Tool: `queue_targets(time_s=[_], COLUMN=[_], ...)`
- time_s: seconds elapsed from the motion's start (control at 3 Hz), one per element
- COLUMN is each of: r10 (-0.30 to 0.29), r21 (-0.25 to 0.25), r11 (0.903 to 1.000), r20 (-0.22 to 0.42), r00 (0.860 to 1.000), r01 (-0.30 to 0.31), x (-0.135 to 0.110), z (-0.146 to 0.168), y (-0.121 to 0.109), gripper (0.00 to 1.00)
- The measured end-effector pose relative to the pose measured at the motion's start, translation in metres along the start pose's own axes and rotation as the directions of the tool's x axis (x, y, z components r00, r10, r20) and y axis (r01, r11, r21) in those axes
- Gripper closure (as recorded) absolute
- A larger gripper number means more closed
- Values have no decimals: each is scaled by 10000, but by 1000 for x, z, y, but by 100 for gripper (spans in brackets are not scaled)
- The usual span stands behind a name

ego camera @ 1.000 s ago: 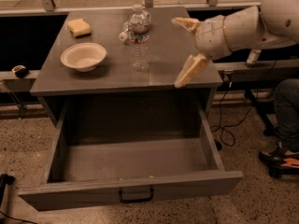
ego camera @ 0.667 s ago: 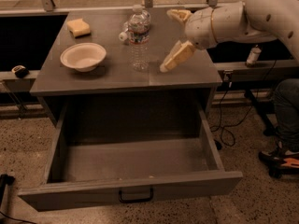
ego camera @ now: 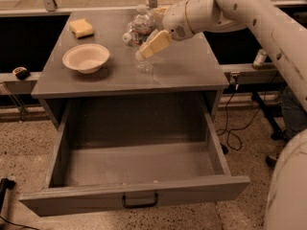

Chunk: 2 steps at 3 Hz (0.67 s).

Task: Place water bottle into top drawer

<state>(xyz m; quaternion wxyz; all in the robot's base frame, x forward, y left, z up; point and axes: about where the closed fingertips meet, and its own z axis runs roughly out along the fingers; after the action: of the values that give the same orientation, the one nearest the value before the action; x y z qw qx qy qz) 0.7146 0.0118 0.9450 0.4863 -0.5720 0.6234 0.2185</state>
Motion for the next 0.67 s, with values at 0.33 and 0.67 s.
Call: queue_targets(time_s=[0.33, 0.67], r10=[482, 700], r21=[-385, -840], r11=[9982, 9948], r20=[807, 1557], r00=[9956, 9853], r01=[-452, -574], x=[-15, -22], z=[24, 44], y=[-2, 1], gripper=[19, 43])
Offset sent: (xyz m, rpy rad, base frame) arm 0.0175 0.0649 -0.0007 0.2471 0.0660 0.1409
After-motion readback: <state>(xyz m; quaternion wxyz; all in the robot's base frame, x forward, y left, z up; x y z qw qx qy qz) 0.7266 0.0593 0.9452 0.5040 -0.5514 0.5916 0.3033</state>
